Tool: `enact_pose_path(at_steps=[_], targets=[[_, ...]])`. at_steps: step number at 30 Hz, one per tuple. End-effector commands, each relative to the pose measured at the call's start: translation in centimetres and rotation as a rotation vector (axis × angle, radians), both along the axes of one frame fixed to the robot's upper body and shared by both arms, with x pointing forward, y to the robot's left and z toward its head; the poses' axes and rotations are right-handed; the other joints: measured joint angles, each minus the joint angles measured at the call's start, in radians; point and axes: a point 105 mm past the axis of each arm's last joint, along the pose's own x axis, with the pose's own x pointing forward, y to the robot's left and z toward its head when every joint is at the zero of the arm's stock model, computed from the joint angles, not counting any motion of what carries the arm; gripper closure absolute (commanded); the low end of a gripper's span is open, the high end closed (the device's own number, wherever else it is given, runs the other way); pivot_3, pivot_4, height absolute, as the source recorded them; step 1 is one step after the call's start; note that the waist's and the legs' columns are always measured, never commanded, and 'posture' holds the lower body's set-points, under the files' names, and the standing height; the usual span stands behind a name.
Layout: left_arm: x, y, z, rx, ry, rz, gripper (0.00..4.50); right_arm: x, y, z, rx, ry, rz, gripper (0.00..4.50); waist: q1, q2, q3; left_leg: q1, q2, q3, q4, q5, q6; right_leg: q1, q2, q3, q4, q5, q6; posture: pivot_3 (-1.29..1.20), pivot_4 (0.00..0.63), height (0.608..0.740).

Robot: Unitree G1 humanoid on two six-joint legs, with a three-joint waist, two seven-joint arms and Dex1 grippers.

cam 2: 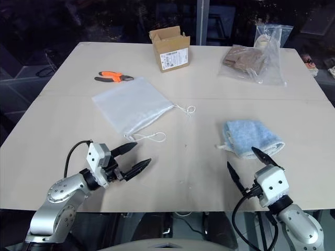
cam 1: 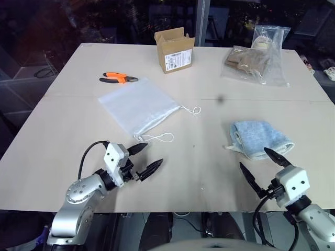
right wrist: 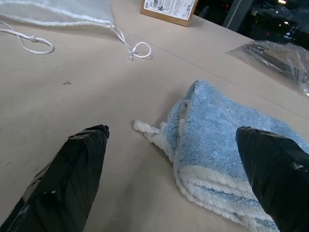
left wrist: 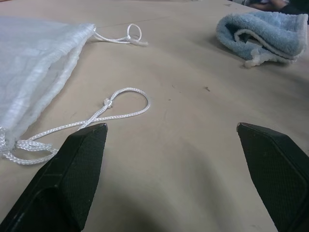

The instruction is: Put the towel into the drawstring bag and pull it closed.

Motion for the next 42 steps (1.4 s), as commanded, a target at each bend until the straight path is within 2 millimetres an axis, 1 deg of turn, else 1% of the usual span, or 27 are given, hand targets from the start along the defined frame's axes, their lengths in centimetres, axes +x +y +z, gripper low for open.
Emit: enact_pose_path(at_steps=[1,3,4,8,11,13,16,19,24,28,30,33,37,40,42], targets=[[1.9,0.6,2.3,0.021,-0.117,0.093,0.05,-0.2,1.8,1.7,0.009,-0.076,0.112,0.0,0.0,0.0,0.0,0.0,0.0,0.0,0.0,0.0,0.0,0.0,0.0,0.0,0.0,0.0,0.0,0.0,0.15,0.74],[4.3,1.3,4.3,0.048,-0.224,0.22,0.05,-0.6,3.8,2.9,0.016,-0.11,0.247,0.0,0.007,0.001,0.002,0.0,0.0,-0.001,0.0,0.0,0.0,0.0,0.0,-0.001,0.0,0.0,0.0,0.0,0.15,0.74],[5.0,1.5,5.0,0.057,-0.26,0.257,0.05,-0.7,4.3,3.1,0.021,-0.113,0.286,0.0,0.015,0.001,0.002,0.0,-0.001,-0.002,0.001,0.0,0.0,0.0,0.0,-0.003,0.0,0.0,0.0,0.0,0.15,0.74],[6.9,1.7,6.4,0.142,-0.341,0.347,0.05,-1.0,5.2,3.5,0.027,-0.094,0.375,0.0,0.019,0.001,-0.002,0.001,-0.001,-0.001,0.003,0.0,0.0,0.003,0.003,-0.002,0.0,0.001,-0.001,0.0,0.15,0.74],[8.3,1.5,6.6,0.449,-0.447,0.388,0.05,-1.1,5.5,3.6,0.032,-0.081,0.395,0.0,0.024,0.0,-0.002,-0.001,-0.002,-0.001,0.003,0.0,0.001,0.002,0.004,-0.002,0.0,0.002,-0.003,0.0,0.15,0.74],[8.4,0.6,6.4,0.597,-0.518,0.339,0.05,-1.1,5.5,3.6,0.037,-0.077,0.388,0.0,0.024,0.0,-0.002,-0.002,-0.003,0.002,0.002,0.0,0.001,0.002,0.004,-0.003,-0.001,0.002,-0.003,0.0,0.15,0.74],[8.3,-1.2,5.8,0.708,-0.609,0.229,0.05,-1.1,5.4,3.3,0.03,-0.07,0.378,0.0,0.024,0.001,-0.002,-0.001,-0.002,0.002,0.001,0.0,0.0,0.002,0.004,-0.003,-0.001,0.002,-0.003,0.0,0.15,0.74],[8.6,-1.5,5.2,0.779,-0.674,0.228,0.05,-1.1,5.3,3.2,0.033,-0.068,0.362,0.0,0.023,0.001,-0.001,-0.001,-0.001,0.001,0.001,0.0,0.001,0.002,0.003,-0.002,-0.001,0.002,-0.003,0.0,0.15,0.74],[9.3,-1.4,5.4,0.818,-0.769,0.299,0.05,-1.0,5.2,3.1,0.031,-0.068,0.345,0.0,0.023,0.001,-0.001,-0.001,-0.001,0.0,0.002,0.0,0.001,0.001,0.003,-0.002,-0.001,0.001,-0.001,0.0,0.15,0.74],[9.9,-1.9,4.9,0.816,-0.815,0.333,0.05,-0.9,5.1,2.9,0.033,-0.062,0.337,0.0,0.024,0.001,-0.002,-0.001,-0.001,0.001,0.002,0.0,0.001,0.002,0.003,-0.002,-0.001,0.001,-0.001,0.0,0.15,0.74],[10.6,-2.2,4.4,0.811,-0.801,0.354,0.05,-0.8,5.1,2.7,0.032,-0.058,0.335,0.0,0.024,0.0,-0.002,-0.001,-0.001,0.001,0.002,0.0,0.001,0.002,0.003,-0.002,-0.001,0.001,-0.001,0.0,0.15,0.74],[11.2,-2.3,4.3,0.817,-0.792,0.371,0.05,-0.8,4.9,2.6,0.029,-0.056,0.329,0.0,0.024,0.0,-0.002,-0.001,-0.002,0.003,0.002,0.0,0.001,0.002,0.004,-0.003,0.0,0.001,-0.001,0.0,0.15,0.74],[11.4,-2.2,4.1,0.831,-0.783,0.369,0.05,-0.8,4.8,2.4,0.026,-0.054,0.324,0.0,0.023,0.001,-0.002,-0.001,-0.001,0.004,0.002,0.0,0.001,0.002,0.004,-0.003,0.0,0.001,-0.001,0.0,0.15,0.74],[11.3,-2.5,3.9,0.827,-0.778,0.338,0.05,-0.8,4.9,2.3,0.027,-0.053,0.322,0.0,0.022,0.001,-0.002,-0.001,-0.001,0.004,0.002,0.0,0.001,0.002,0.004,-0.003,0.0,0.001,-0.001,0.0,0.15,0.74],[11.4,-2.2,3.9,0.834,-0.77,0.34,0.05,-0.8,4.9,2.3,0.026,-0.053,0.321,0.0,0.023,0.0,-0.002,-0.001,-0.001,0.004,0.003,0.0,0.001,0.002,0.004,-0.003,0.0,0.001,-0.001,0.0,0.15,0.74]])
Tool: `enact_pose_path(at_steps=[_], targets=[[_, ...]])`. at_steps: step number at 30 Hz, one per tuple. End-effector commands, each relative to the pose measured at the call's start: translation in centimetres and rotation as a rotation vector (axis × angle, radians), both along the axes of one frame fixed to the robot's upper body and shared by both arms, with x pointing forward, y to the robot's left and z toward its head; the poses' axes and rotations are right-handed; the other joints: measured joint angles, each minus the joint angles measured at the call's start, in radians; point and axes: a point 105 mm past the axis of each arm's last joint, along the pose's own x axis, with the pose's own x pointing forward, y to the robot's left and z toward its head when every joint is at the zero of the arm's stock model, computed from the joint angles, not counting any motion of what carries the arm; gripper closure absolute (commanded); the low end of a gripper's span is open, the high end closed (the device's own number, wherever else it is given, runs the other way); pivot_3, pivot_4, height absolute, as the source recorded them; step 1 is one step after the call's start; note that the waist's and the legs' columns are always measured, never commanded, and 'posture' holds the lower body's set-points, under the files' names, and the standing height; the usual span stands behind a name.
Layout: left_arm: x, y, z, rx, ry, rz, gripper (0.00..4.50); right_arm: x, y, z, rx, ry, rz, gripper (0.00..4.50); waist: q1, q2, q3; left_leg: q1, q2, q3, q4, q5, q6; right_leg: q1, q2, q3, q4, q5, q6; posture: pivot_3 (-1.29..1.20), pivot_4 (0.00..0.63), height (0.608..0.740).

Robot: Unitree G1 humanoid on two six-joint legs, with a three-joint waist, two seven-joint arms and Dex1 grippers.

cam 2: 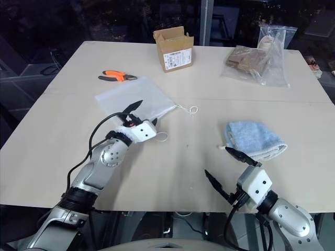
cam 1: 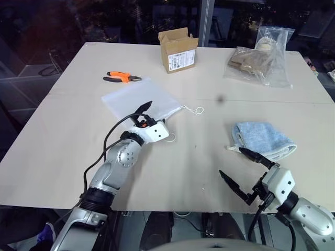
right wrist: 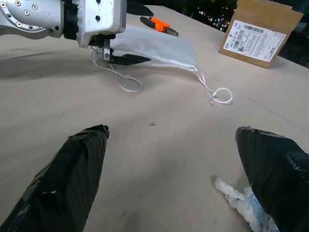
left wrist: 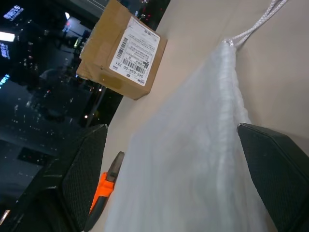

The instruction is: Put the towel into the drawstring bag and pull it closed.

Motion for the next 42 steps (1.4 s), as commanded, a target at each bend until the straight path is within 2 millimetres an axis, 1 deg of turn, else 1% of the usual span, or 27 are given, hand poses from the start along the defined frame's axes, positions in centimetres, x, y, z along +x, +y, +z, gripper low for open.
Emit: enact_pose_path(at_steps=[1,7,11,12,13,14,16,17,18,20,21,22,23,25,26,29,31,33,34,36,38,39,42], targets=[[0.1,0.1,1.1,0.003,-0.03,-0.008,0.05,0.0,0.1,0.7,0.015,-0.038,0.001,0.0,0.0,0.0,0.0,0.0,0.0,0.0,0.0,0.0,0.0,0.0,0.0,0.0,0.0,0.0,0.0,0.0,0.15,0.74],[1.2,0.8,0.6,0.025,-0.011,0.038,0.05,0.3,0.1,0.5,0.009,-0.045,-0.01,0.0,0.001,0.0,0.0,0.0,0.0,0.0,0.001,0.0,0.0,0.0,0.0,0.0,0.0,0.0,0.0,0.0,0.15,0.74],[2.0,0.9,0.9,0.006,0.007,0.044,0.05,0.9,-0.2,0.6,0.011,-0.041,-0.047,0.0,0.0,0.0,0.0,0.0,0.0,0.0,0.001,0.0,0.0,0.0,0.0,0.0,0.0,0.0,0.0,0.0,0.15,0.74],[2.1,1.0,0.9,0.008,0.014,0.041,0.43,1.0,-0.3,0.7,0.018,-0.037,-0.051,0.0,0.0,0.0,0.0,0.0,0.0,0.0,0.001,0.0,0.0,0.0,0.0,0.0,0.0,0.0,0.0,0.0,0.15,0.74],[2.2,1.0,0.8,0.017,0.024,0.034,0.68,1.2,-0.4,0.7,0.032,-0.024,-0.065,0.0,0.0,0.0,0.0,0.0,0.0,0.0,0.001,0.0,0.0,0.0,0.0,0.0,0.0,0.0,0.0,0.0,0.15,0.74],[2.3,1.1,0.7,0.016,0.038,0.027,1.06,1.4,-0.6,0.9,0.044,-0.02,-0.087,0.0,0.0,0.0,0.0,0.0,0.0,0.0,0.001,0.0,0.0,0.0,0.0,0.0,0.001,0.0,0.0,0.0,0.15,0.74],[2.7,1.8,0.7,-0.046,0.097,0.039,1.99,1.9,-0.8,1.6,0.062,-0.052,-0.134,0.0,0.0,0.0,0.0,0.0,0.0,0.0,0.001,0.0,0.0,0.0,0.0,0.0,0.001,0.001,-0.001,0.0,0.15,0.74],[2.9,2.1,0.7,-0.089,0.127,0.049,2.36,2.0,-0.9,2.0,0.072,-0.062,-0.147,0.0,-0.001,0.0,0.0,0.0,0.0,0.0,0.001,0.0,0.0,0.0,0.0,0.0,0.001,0.001,-0.001,0.0,0.15,0.74],[3.1,2.3,0.7,-0.172,0.196,0.038,2.88,2.0,-0.7,2.2,0.069,-0.061,-0.143,0.0,-0.001,0.0,0.0,0.0,0.0,0.0,0.001,0.0,0.0,0.0,0.0,0.0,0.001,0.001,-0.001,0.0,0.15,0.74],[3.2,1.9,1.1,-0.366,0.343,-0.016,3.89,2.0,-0.2,2.7,0.081,-0.046,-0.105,0.0,-0.001,0.0,0.0,0.0,0.0,0.0,0.001,0.0,0.0,0.0,0.0,0.0,0.001,0.001,-0.001,0.0,0.15,0.74],[3.1,1.5,1.3,-0.439,0.413,-0.054,4.31,1.9,0.1,3.0,0.086,-0.043,-0.069,0.0,-0.001,0.0,0.0,0.0,0.0,0.0,0.002,0.0,0.0,0.0,0.0,-0.001,0.002,0.001,-0.001,0.0,0.15,0.74],[2.8,1.2,1.5,-0.52,0.5,-0.093,4.45,1.9,0.4,3.3,0.084,-0.045,-0.036,0.0,-0.002,0.0,0.0,-0.001,0.0,0.0,0.003,0.0,0.0,0.0,0.0,-0.001,0.002,0.001,-0.001,0.0,0.15,0.74],[2.5,0.6,2.6,-0.673,0.618,-0.158,4.45,2.2,0.0,3.7,0.101,-0.039,-0.036,0.0,-0.003,-0.001,0.0,-0.001,0.0,0.0,0.003,0.0,0.0,0.0,0.0,-0.001,0.003,0.001,-0.001,0.0,0.15,0.74],[1.4,-0.4,4.1,-0.854,0.819,-0.26,4.45,3.0,-0.9,4.2,0.109,-0.031,-0.063,0.0,-0.002,-0.001,0.0,-0.001,0.0,-0.001,0.005,0.0,0.0,0.001,0.001,-0.001,0.004,0.001,-0.001,0.0,0.15,0.74],[0.9,-0.8,4.6,-0.888,0.895,-0.292,4.45,3.4,-1.5,4.2,0.109,-0.015,-0.074,0.0,-0.001,-0.001,0.001,-0.002,0.0,-0.002,0.006,0.0,0.0,0.001,0.001,-0.002,0.004,0.001,-0.001,0.0,0.15,0.74],[-0.3,-1.6,5.2,-0.913,1.028,-0.326,4.45,4.1,-2.9,4.2,0.085,-0.002,-0.133,0.0,-0.002,-0.001,0.001,-0.002,-0.001,-0.003,0.008,0.0,0.0,0.002,0.001,-0.001,0.005,0.0,0.0,0.0,0.15,0.74],[-0.6,-2.7,5.7,-0.971,1.108,-0.345,4.45,5.8,-5.5,4.7,0.079,-0.04,-0.32,0.0,-0.002,-0.001,0.0,-0.001,-0.001,-0.004,0.007,0.0,0.0,0.003,0.001,-0.001,0.005,0.0,0.0,0.0,0.15,0.74],[-0.5,-3.7,5.6,-0.992,1.135,-0.338,4.45,7.0,-7.5,4.9,0.073,-0.031,-0.461,0.0,-0.002,-0.001,0.0,-0.001,-0.001,-0.004,0.008,0.0,0.0,0.003,0.002,-0.002,0.005,0.0,0.0,0.0,0.15,0.74],[-0.5,-4.1,5.5,-0.988,1.138,-0.337,4.45,7.2,-7.5,4.4,0.102,0.062,-0.426,0.0,-0.002,-0.001,0.0,-0.001,-0.002,-0.005,0.008,0.0,0.0,0.003,0.002,-0.001,0.006,0.0,0.0,0.0,0.15,0.74],[-0.4,-5.0,4.8,-0.976,1.139,-0.327,4.45,8.1,-8.7,5.1,0.131,0.078,-0.44,0.0,-0.002,-0.001,0.001,-0.001,-0.002,-0.005,0.009,0.0,0.0,0.003,0.001,0.0,0.007,0.001,-0.001,0.0,0.15,0.74],[-0.2,-5.8,4.2,-0.983,1.141,-0.317,4.45,9.4,-10.1,5.0,0.147,0.136,-0.475,0.0,-0.004,-0.001,0.001,-0.001,-0.002,-0.005,0.009,0.0,0.0,0.003,0.002,0.0,0.007,0.002,-0.003,0.0,0.15,0.74],[-0.1,-6.1,3.9,-0.987,1.14,-0.313,4.45,10.0,-10.7,4.8,0.152,0.169,-0.495,0.0,-0.005,-0.001,0.001,-0.001,-0.002,-0.005,0.009,0.0,0.0,0.003,0.002,0.0,0.007,0.002,-0.003,0.0,0.15,0.74],[0.2,-6.8,3.5,-1.005,1.128,-0.303,4.45,11.5,-11.8,3.1,0.12,0.28,-0.512,0.0,-0.004,-0.001,0.001,-0.001,-0.002,-0.004,0.008,0.0,0.0,0.003,0.002,0.0,0.007,0.002,-0.003,0.0,0.15,0.74]])
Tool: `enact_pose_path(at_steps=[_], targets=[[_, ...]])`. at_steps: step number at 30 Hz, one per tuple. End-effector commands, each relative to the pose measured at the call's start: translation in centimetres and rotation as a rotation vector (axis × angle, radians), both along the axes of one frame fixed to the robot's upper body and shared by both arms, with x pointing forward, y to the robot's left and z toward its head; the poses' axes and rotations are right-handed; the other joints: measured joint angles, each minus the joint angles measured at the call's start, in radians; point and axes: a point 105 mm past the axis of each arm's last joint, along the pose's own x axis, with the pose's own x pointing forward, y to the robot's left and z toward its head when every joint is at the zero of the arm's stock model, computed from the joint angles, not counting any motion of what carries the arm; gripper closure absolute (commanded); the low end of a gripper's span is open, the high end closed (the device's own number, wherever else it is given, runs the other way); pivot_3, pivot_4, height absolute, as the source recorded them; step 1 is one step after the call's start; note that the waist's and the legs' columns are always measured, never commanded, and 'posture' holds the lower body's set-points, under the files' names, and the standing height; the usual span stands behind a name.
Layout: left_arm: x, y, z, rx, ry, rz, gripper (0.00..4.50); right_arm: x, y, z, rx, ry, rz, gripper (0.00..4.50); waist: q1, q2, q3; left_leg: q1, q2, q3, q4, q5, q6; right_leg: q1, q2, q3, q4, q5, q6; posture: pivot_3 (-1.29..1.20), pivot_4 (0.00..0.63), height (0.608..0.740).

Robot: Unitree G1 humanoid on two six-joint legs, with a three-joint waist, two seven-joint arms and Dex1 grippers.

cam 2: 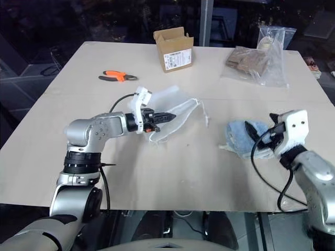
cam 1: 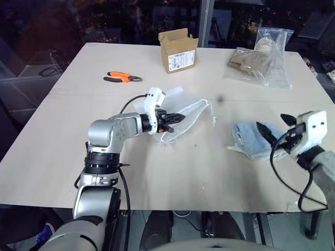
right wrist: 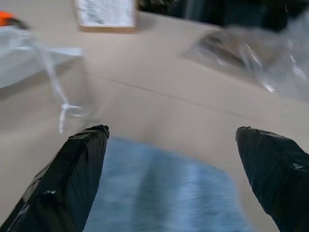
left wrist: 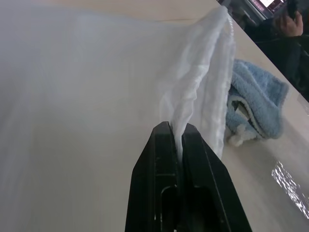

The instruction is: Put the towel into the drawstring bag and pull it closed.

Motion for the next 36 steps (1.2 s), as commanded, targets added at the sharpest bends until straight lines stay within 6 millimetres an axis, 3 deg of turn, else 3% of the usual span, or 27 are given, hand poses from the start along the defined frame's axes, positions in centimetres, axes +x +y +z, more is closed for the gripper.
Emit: enact_pose_path(at_steps=[1,7,13,18,23,30,34,36], targets=[[0.6,-0.4,0.6,-0.013,-0.048,0.029,4.45,1.4,-1.8,-2.0,-0.007,0.134,-0.038,0.0,0.0,0.0,0.0,0.0,0.0,0.0,0.0,0.0,0.0,0.0,0.0,0.0,0.0,0.0,0.0,0.0,0.15,0.74],[1.0,-1.3,0.6,-0.009,-0.069,0.023,4.45,2.0,-1.5,-7.9,-0.134,0.428,0.141,0.0,-0.001,0.0,0.0,-0.001,0.0,0.0,-0.001,0.0,0.0,-0.001,0.0,0.0,-0.001,0.002,0.004,0.0,0.15,0.74],[0.8,-1.3,0.2,0.023,-0.094,0.017,4.45,2.0,-1.5,-10.3,-0.149,0.542,0.269,0.0,-0.003,-0.001,-0.001,0.0,0.0,0.0,-0.001,0.0,0.0,0.0,0.001,0.0,-0.002,0.002,0.004,0.0,0.15,0.74],[0.5,-1.3,0.0,0.042,-0.118,0.024,4.5,2.1,1.0,-8.9,-0.024,0.458,0.374,2.35,-0.012,-0.003,-0.002,0.001,0.001,-0.001,-0.001,0.0,0.0,0.001,0.002,0.0,-0.002,0.002,0.004,0.0,0.15,0.74],[0.2,-1.9,-0.4,0.098,-0.152,0.01,4.5,0.3,6.1,-5.3,-0.01,0.124,0.584,4.44,-0.021,-0.003,-0.002,0.001,0.001,-0.003,-0.001,0.0,0.0,0.002,0.002,0.0,-0.002,0.002,0.004,0.0,0.15,0.74],[-0.5,-3.1,-0.9,0.153,-0.199,-0.05,4.5,-1.4,13.4,-1.0,0.075,-0.137,0.761,4.46,-0.024,0.0,0.0,0.0,0.001,-0.007,-0.002,0.0,0.0,0.0,0.003,0.001,-0.002,0.002,0.005,0.0,0.15,0.74],[-1.5,-3.6,-0.4,0.126,-0.228,-0.1,4.5,0.3,15.8,-2.0,-0.034,-0.146,0.758,4.46,-0.018,0.0,0.0,0.0,0.001,-0.007,-0.001,0.0,0.0,0.0,0.002,0.001,-0.002,0.002,0.004,0.0,0.15,0.74],[-1.9,-3.8,0.6,0.079,-0.249,-0.12,4.5,2.0,16.2,-4.1,-0.154,-0.089,0.707,4.46,-0.017,0.0,0.0,-0.001,0.0,-0.007,-0.001,0.0,0.0,0.0,0.002,0.001,-0.002,0.002,0.004,0.0,0.15,0.74]])
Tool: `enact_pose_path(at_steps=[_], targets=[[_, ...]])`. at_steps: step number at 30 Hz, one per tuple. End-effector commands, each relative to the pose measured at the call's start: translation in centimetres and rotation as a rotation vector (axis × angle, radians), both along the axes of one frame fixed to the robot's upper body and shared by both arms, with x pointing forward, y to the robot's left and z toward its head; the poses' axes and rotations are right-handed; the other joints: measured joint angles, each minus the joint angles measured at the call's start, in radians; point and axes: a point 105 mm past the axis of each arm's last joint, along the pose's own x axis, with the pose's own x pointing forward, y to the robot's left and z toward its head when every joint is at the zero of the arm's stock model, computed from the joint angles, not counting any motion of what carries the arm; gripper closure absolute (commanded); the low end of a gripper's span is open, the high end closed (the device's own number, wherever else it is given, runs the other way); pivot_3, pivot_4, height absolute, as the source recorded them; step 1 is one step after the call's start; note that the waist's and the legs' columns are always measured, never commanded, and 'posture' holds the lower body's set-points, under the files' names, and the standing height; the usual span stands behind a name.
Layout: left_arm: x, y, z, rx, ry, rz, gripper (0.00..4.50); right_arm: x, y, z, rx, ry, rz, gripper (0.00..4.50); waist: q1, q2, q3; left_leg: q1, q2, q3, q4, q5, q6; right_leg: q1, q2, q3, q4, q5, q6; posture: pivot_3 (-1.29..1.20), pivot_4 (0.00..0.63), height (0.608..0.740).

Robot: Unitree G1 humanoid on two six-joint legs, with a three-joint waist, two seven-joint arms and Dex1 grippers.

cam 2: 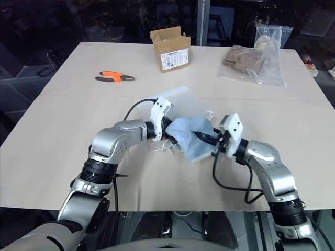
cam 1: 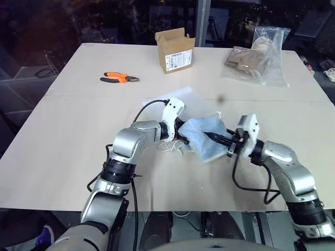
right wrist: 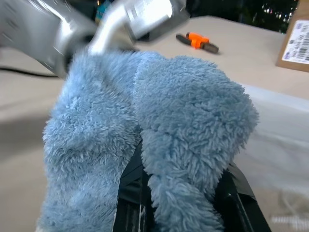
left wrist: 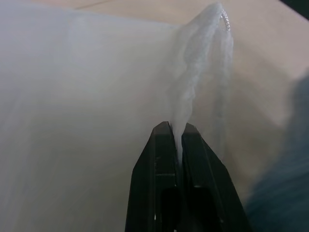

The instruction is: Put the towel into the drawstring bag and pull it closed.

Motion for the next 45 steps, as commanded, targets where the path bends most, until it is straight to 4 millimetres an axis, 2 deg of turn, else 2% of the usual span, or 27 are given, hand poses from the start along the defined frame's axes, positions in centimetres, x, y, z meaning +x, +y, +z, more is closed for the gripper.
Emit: enact_pose_path(at_steps=[1,3,7,10,13,16,18,21,23,26,27,29,30,32,36,38,45], targets=[[-1.1,-0.8,2.9,-0.101,-0.079,-0.073,4.5,2.8,0.3,-2.9,-0.216,-0.043,-0.098,4.46,-0.004,0.0,0.0,0.0,0.0,0.0,0.0,0.0,0.0,0.0,0.0,0.0,0.0,0.0,0.0,0.0,0.15,0.74],[-1.5,-0.7,3.6,-0.127,-0.085,-0.088,4.5,3.8,0.1,-4.3,-0.296,-0.034,-0.126,4.47,-0.006,0.0,0.0,0.0,0.0,0.002,0.0,0.0,0.0,-0.001,0.0,0.002,0.0,0.0,0.0,0.0,0.15,0.74],[-1.8,-0.3,3.9,-0.135,-0.098,-0.081,4.5,4.4,-0.2,-5.9,-0.401,-0.012,-0.135,4.47,-0.003,0.0,0.0,-0.001,0.0,0.002,0.0,0.0,0.0,-0.001,0.0,0.001,0.0,0.0,0.0,0.0,0.15,0.74],[-1.9,-0.1,4.1,-0.137,-0.1,-0.076,4.5,5.0,-0.7,-6.4,-0.384,0.055,-0.191,4.47,-0.005,0.0,0.0,-0.001,0.0,0.002,0.0,0.0,0.0,-0.001,0.0,0.002,0.0,0.0,0.0,0.0,0.15,0.74],[-2.3,0.3,3.5,-0.099,-0.102,-0.082,4.5,5.5,-0.4,-5.4,-0.193,0.185,-0.26,4.47,-0.007,0.0,0.0,0.002,0.0,0.002,0.0,0.0,0.0,0.001,0.0,0.001,0.001,0.0,0.0,0.0,0.15,0.74],[-2.8,0.8,2.1,-0.024,-0.099,-0.096,4.5,5.7,0.5,-2.6,0.22,0.437,-0.277,4.47,-0.01,0.0,0.0,0.003,0.001,0.001,0.0,0.0,0.0,0.001,0.0,0.002,0.003,0.0,0.0,0.0,0.15,0.74],[-3.1,1.0,1.2,0.011,-0.094,-0.101,4.5,5.5,1.0,-1.1,0.402,0.551,-0.241,4.47,-0.008,0.001,0.0,0.003,0.001,0.001,0.0,0.0,0.0,0.0,0.0,0.002,0.006,0.0,0.0,0.0,0.15,0.74],[-3.0,0.6,0.9,0.01,-0.091,-0.105,4.5,5.5,1.6,-0.9,0.456,0.616,-0.254,4.47,-0.005,0.001,0.001,0.0,0.001,0.001,0.0,0.0,0.0,-0.003,-0.001,0.002,0.005,0.0,-0.001,0.0,0.15,0.74],[-2.8,0.2,1.3,-0.005,-0.098,-0.109,4.5,6.2,1.7,-1.0,0.488,0.635,-0.317,4.47,-0.007,0.001,0.001,0.0,0.001,0.002,-0.001,0.0,0.0,-0.003,-0.001,0.002,0.004,0.0,0.0,0.0,0.15,0.74],[-2.2,-0.1,2.3,-0.054,-0.09,-0.104,4.5,6.4,2.2,-0.2,0.585,0.639,-0.313,4.47,-0.007,0.001,0.001,-0.001,0.0,0.002,-0.001,0.0,0.0,-0.004,-0.001,0.002,0.004,0.0,0.0,0.0,0.15,0.74],[-2.1,-0.2,2.5,-0.068,-0.086,-0.102,4.5,6.5,2.2,0.0,0.628,0.657,-0.316,3.41,-0.007,0.001,0.001,-0.001,0.0,0.001,-0.001,0.0,0.0,-0.004,-0.001,0.002,0.004,0.0,0.0,0.0,0.15,0.74],[-1.8,-0.1,2.9,-0.091,-0.072,-0.092,4.5,6.5,1.9,-0.3,0.604,0.649,-0.348,2.68,-0.008,0.002,0.001,-0.001,0.0,0.001,-0.001,0.0,0.0,-0.004,-0.001,0.002,0.004,0.0,0.0,0.0,0.15,0.74],[-1.6,0.0,3.1,-0.102,-0.066,-0.084,4.5,6.1,1.9,-0.6,0.531,0.613,-0.348,2.25,-0.008,0.002,0.001,-0.001,0.0,0.001,-0.001,0.0,0.0,-0.004,0.0,0.002,0.004,0.0,0.0,0.0,0.15,0.74],[-1.2,0.3,3.4,-0.113,-0.057,-0.07,4.5,5.2,1.9,-0.5,0.475,0.583,-0.321,1.19,-0.008,0.002,0.001,-0.001,0.0,0.001,-0.001,0.0,0.0,-0.004,-0.001,0.002,0.004,0.0,0.0,0.0,0.15,0.74],[-0.4,0.9,3.3,-0.098,-0.051,-0.045,4.5,3.1,1.0,-0.7,0.272,0.485,-0.287,1.19,-0.009,0.003,0.002,-0.002,0.0,0.001,-0.002,0.0,0.0,-0.004,-0.001,0.002,0.002,0.0,0.0,0.0,0.15,0.74],[-0.2,1.0,3.2,-0.094,-0.047,-0.04,4.5,2.4,0.8,-0.9,0.233,0.474,-0.273,1.19,-0.009,0.003,0.002,-0.003,0.0,0.001,-0.002,0.0,0.0,-0.004,-0.001,0.001,0.001,0.0,0.0,0.0,0.15,0.74],[-0.3,1.1,2.8,-0.073,-0.041,-0.052,4.5,2.1,0.9,-3.7,0.058,0.449,-0.311,1.19,-0.009,0.003,0.002,-0.002,0.0,0.0,-0.003,0.0,0.0,-0.004,0.001,0.001,0.001,0.0,0.0,0.0,0.15,0.74]])
